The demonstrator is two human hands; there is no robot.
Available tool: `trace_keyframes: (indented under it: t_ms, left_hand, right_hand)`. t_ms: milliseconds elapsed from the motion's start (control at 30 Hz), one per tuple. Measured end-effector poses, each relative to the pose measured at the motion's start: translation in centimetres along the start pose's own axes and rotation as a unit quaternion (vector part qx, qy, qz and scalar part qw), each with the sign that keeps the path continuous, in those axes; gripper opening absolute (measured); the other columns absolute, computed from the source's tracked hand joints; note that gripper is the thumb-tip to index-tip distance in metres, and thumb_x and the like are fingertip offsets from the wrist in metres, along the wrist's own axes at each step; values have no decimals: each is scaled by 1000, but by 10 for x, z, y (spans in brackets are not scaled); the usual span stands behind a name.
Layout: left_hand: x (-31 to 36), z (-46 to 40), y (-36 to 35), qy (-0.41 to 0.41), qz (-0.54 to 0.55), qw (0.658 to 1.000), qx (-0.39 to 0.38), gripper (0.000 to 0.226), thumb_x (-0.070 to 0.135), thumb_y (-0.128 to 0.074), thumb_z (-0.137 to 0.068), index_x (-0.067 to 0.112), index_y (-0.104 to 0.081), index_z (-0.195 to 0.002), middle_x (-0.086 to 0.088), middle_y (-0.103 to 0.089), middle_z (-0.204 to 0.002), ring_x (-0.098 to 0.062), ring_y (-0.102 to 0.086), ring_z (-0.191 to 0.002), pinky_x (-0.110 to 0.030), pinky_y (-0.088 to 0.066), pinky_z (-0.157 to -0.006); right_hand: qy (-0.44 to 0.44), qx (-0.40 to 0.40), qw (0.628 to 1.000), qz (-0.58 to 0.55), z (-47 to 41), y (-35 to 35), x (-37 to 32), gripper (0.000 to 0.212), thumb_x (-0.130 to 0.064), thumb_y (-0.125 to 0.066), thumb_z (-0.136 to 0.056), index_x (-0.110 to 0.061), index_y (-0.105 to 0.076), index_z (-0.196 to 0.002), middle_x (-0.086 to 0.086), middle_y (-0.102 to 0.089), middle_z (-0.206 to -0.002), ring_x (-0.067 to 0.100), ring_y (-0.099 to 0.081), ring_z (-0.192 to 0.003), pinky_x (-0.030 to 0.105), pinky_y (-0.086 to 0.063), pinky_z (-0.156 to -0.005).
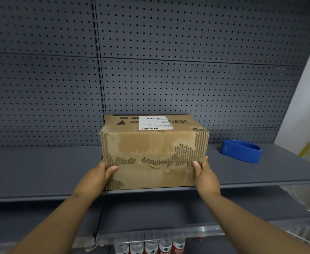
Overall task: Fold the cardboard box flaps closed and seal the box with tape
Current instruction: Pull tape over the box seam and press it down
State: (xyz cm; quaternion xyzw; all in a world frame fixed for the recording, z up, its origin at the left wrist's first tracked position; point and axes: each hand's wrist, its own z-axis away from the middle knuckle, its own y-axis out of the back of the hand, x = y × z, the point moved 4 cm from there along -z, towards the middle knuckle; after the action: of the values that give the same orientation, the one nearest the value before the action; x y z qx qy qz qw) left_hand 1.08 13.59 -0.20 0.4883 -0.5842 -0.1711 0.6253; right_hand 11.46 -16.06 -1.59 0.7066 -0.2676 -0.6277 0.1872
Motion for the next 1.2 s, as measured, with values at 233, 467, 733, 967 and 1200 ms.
trace_keyframes:
  t_ms: [233, 467, 733, 967, 1200]
  left_hand:
    - [5, -1, -1, -1, -2, 999, 37, 38, 34, -34, -98, 3, -50, -112, -19, -62, -104, -32, -57, -91, -32, -34, -65]
    - [-6, -5, -2, -1, -1, 1000, 10, 40, 40, -27, -98, 8, -50, -103, -14, -61, -101, -22, -51, -81, -32, -38, -67]
    - [-7, -8, 0, 2, -55, 998, 0, 43, 43, -25, -98, 8, -49, -101, -16, -62, -102, -26, -56, -87, -34, -42, -70]
    - [-6, -5, 6, -29, 9, 999, -32, 47, 43, -28, -97, 15, -42, -132, -9, -56, -128, -25, -52, -115, -28, -38, -80]
    - [-4, -6, 5, -18, -32, 999, -19, 45, 40, -26, -98, 11, -43, -128, -12, -59, -121, -26, -55, -106, -28, -37, -73]
  right_hand:
    - [59, 10, 998, -23, -9, 10, 5, 36, -36, -44, -96, -11, -64, -113, 11, -70, -99, 27, -61, -92, 31, -44, -73]
    - [104, -28, 994, 15, -14, 17, 7, 34, -31, -41, -98, -8, -64, -106, 11, -69, -94, 23, -60, -85, 29, -41, -70]
    - [132, -22, 986, 97, -18, 20, 5, 40, -34, -37, -99, -7, -65, -108, 15, -71, -100, 30, -64, -92, 34, -49, -78]
    - [97, -131, 986, -33, -21, 33, 9, 33, -28, -48, -96, -13, -63, -121, 3, -67, -110, 17, -61, -104, 32, -48, -94]
    - [95, -123, 988, -12, -33, 31, 14, 33, -31, -46, -97, -12, -68, -111, 8, -72, -105, 25, -65, -98, 44, -49, -96]
